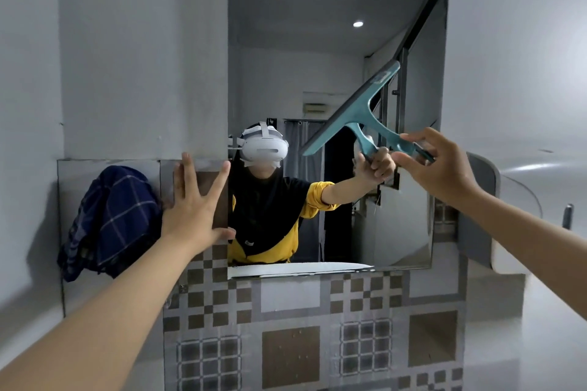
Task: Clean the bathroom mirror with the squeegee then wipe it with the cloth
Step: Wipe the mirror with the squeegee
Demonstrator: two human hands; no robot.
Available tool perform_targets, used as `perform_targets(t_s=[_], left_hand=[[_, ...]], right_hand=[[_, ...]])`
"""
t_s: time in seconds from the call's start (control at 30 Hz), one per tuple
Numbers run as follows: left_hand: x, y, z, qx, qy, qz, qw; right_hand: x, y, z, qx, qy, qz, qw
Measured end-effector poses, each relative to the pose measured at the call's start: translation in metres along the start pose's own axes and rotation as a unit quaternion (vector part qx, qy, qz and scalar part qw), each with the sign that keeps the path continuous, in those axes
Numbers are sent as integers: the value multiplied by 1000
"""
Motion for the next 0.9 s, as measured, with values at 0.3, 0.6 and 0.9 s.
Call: perform_targets(t_s=[0.3, 0.6, 0.9], left_hand=[[-1, -2, 8, -26, -17, -2, 1000], [2, -2, 8, -18, -35, 11, 999], [2, -1, 8, -12, -30, 23, 999]], right_hand=[[23, -28, 48, -7, 55, 82, 995], [60, 25, 24, -91, 170, 79, 978], [68, 73, -23, -283, 331, 61, 898]])
Point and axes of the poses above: each hand's wrist, its own x-axis away from the middle knuckle, its own y-axis out of the palm, z = x × y, the point moved 4 cm from there along -x, towards the middle knuckle, and after that the axes turned 12 degrees about y, right-handed, at the moved point
